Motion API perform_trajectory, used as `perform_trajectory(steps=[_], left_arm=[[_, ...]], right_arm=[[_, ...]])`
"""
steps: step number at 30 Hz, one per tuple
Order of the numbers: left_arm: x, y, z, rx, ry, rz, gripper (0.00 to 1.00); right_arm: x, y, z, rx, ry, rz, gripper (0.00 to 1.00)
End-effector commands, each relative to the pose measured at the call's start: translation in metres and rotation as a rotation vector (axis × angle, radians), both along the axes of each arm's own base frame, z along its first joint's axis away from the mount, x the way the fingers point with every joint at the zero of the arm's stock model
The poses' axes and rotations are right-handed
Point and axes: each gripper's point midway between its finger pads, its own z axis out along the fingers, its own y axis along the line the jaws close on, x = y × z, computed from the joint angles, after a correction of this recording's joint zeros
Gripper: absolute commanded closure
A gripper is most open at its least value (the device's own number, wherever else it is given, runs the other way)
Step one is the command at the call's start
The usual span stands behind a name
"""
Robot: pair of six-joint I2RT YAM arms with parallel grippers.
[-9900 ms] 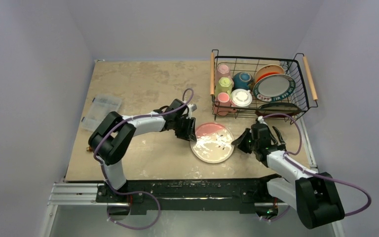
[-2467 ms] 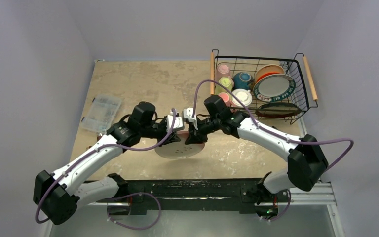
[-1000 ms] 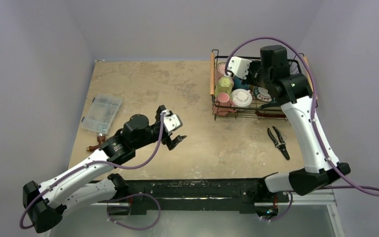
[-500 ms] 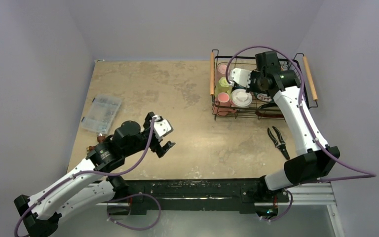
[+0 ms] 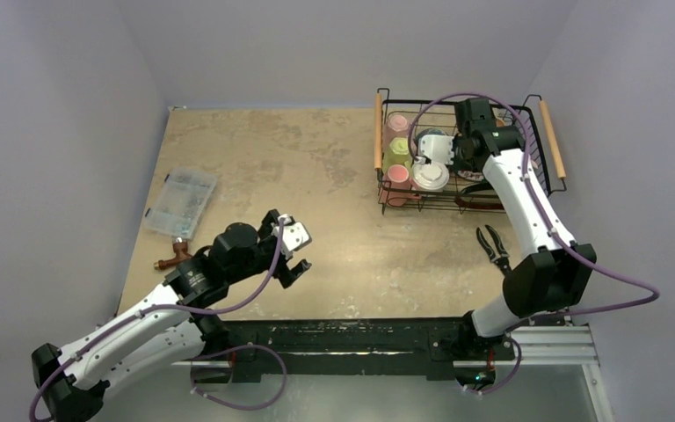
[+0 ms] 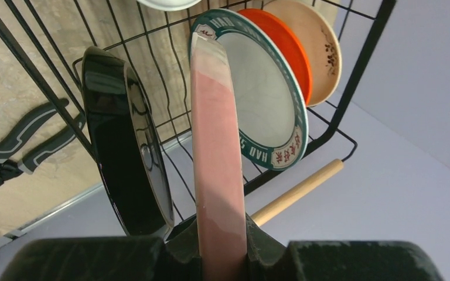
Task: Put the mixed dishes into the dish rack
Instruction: Insert the plate into the dish rack.
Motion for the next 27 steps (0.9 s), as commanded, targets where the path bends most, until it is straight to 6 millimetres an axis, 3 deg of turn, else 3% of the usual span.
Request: perform_trajectory(steps=[1, 13, 27], left_arm=[[0.008, -0.011, 0.008, -0.058, -0.041, -0.003, 0.08], [0.007, -0.008, -0.006, -0.056, -0.034, 0.01, 0.06], [0.011, -0.007, -0.009, -0.052, -0.044, 0.028, 0.05]], right_arm=[[0.009, -0.016, 0.016, -0.112, -0.041, 0.013, 1.0], [0.027, -0.018, -0.004, -0.136, 0.045, 0.076, 1.0], [0.048, -0.028, -0.023, -0.185, 0.025, -0.001, 1.0]])
